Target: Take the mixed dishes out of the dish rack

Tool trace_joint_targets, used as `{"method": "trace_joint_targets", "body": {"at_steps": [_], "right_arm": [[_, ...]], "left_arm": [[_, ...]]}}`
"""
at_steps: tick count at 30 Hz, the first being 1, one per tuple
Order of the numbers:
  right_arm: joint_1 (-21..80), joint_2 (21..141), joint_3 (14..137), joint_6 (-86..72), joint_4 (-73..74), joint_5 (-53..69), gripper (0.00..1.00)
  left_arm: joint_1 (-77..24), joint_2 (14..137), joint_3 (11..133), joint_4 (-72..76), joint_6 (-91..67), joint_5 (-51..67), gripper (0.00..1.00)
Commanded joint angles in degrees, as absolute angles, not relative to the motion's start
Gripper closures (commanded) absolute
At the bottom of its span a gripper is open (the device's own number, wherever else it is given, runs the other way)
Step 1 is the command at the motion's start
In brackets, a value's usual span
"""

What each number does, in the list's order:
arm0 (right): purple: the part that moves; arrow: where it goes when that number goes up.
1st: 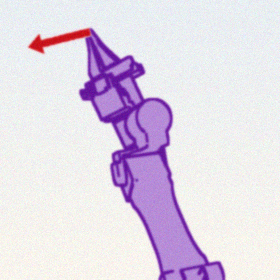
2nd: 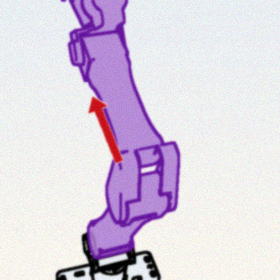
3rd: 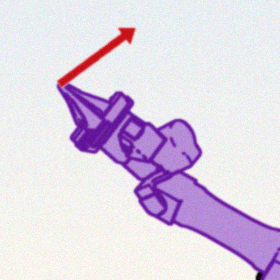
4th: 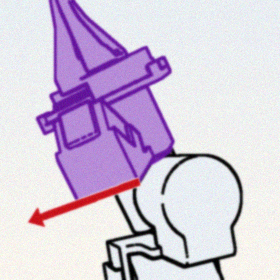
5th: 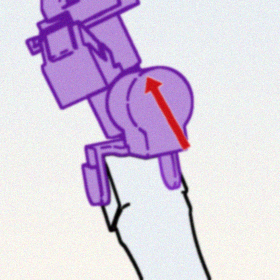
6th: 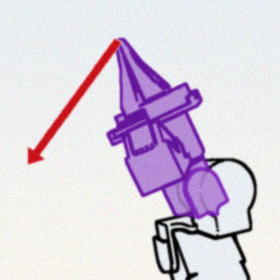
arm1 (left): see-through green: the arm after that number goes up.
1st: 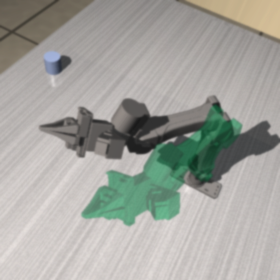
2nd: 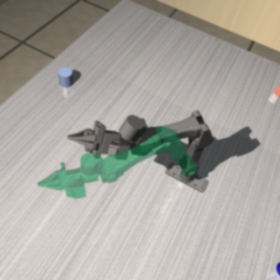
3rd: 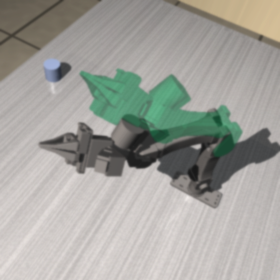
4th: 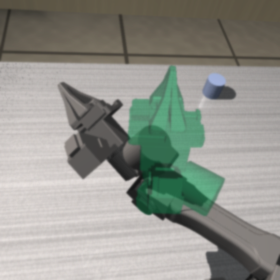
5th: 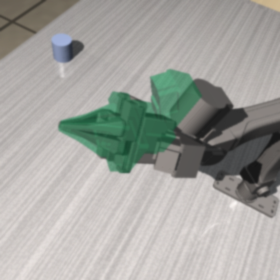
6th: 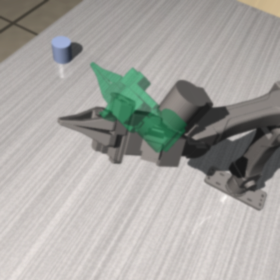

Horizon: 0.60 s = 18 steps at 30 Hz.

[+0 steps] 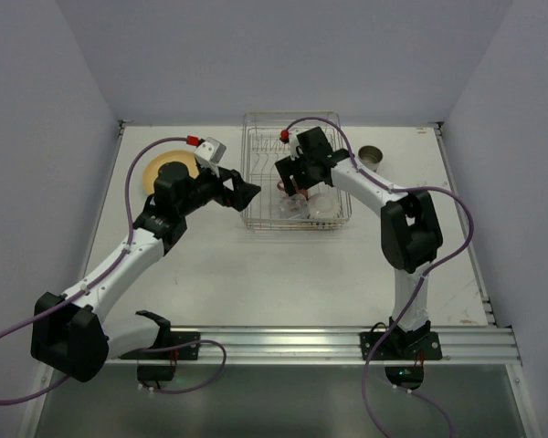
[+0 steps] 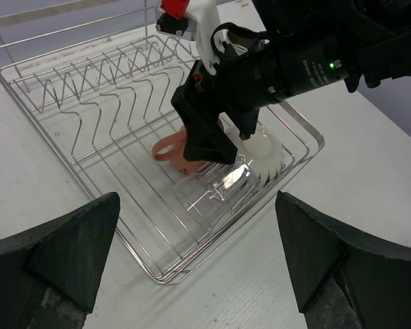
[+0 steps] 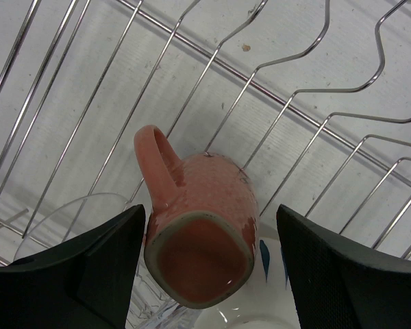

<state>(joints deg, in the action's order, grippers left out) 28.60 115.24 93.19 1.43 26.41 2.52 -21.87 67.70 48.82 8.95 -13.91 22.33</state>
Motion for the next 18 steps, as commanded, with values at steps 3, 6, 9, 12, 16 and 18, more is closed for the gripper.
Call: {"method": "trace_joint_targets", "body": {"at_steps": [3, 6, 9, 12, 16, 18], "right_arm": [[28.92, 114.52, 93.78, 2.11, 26.63, 2.46, 0.21], [28.92, 115.22, 94.56, 1.93, 27.24, 1.94, 0.25], [29.00, 116.45, 95.71, 1.85, 28.04, 1.67, 0.29], [29.00, 117.60, 97.11, 1.41, 28.91, 1.23, 0.49], [29.00, 118.65, 99.05, 0.44, 30.93, 0.09, 0.71], [29.00, 118.74, 100.02, 0.44, 31.72, 0.09, 0.73]], "left_arm": [[-21.62, 67.50, 48.16, 11.69, -13.71, 22.94, 0.00], [-21.62, 67.50, 48.08, 11.69, -13.80, 22.85, 0.00], [-21.62, 67.59, 48.08, 11.69, -13.80, 23.03, 0.00], [-21.62, 67.50, 48.16, 11.60, -13.71, 22.94, 0.00], [-21.62, 67.50, 48.16, 11.60, -13.71, 22.94, 0.00], [-21.62, 67.50, 48.16, 11.60, -13.71, 22.94, 0.00]]}}
